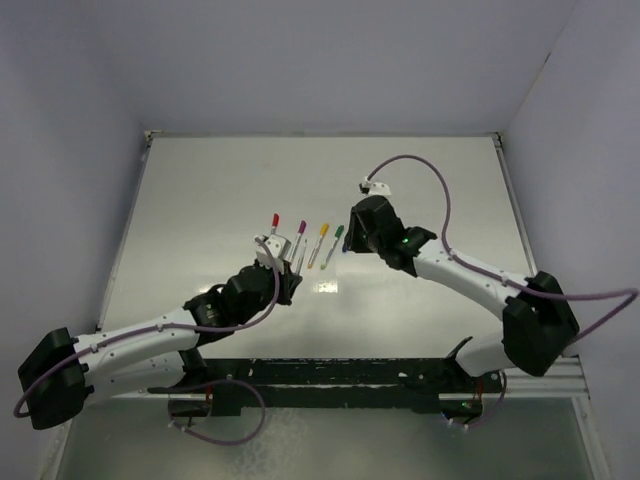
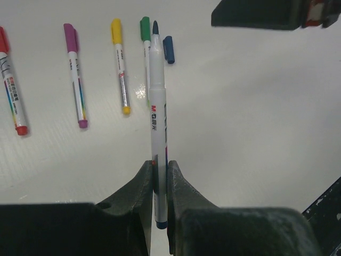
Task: Insert the pens into the pen caps
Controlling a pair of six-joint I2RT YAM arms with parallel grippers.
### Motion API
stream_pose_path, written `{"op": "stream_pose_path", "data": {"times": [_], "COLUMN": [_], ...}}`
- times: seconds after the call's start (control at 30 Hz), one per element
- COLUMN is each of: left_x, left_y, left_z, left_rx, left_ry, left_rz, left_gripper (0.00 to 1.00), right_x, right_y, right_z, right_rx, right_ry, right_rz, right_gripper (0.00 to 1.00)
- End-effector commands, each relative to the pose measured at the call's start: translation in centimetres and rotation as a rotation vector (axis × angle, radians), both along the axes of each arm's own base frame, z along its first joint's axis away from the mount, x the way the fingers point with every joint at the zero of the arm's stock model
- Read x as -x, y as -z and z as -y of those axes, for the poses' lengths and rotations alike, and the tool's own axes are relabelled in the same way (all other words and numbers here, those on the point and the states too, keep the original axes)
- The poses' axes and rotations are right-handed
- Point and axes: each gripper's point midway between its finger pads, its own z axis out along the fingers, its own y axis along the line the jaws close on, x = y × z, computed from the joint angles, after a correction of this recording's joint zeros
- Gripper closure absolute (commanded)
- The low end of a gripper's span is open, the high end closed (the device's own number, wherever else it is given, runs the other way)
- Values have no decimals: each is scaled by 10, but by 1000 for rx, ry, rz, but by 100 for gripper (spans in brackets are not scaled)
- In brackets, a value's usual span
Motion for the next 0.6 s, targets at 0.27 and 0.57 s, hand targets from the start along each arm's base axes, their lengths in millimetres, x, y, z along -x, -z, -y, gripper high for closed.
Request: {"op": "stream_pose_path", "data": {"times": [0.27, 0.57], "left_x": [9, 11], "left_y": [1, 9], "left_z": [-5, -7], "left_rx": [-65, -78], "left_ry": [50, 58], "left_rz": [-25, -40], "left_gripper": [100, 100], "right_x": [-24, -51], "right_y": [78, 95], "right_z": [-3, -2], "right_rx": [216, 248], "right_ry": [85, 180], "right_rz": [-185, -191], "right_gripper": [71, 61]}}
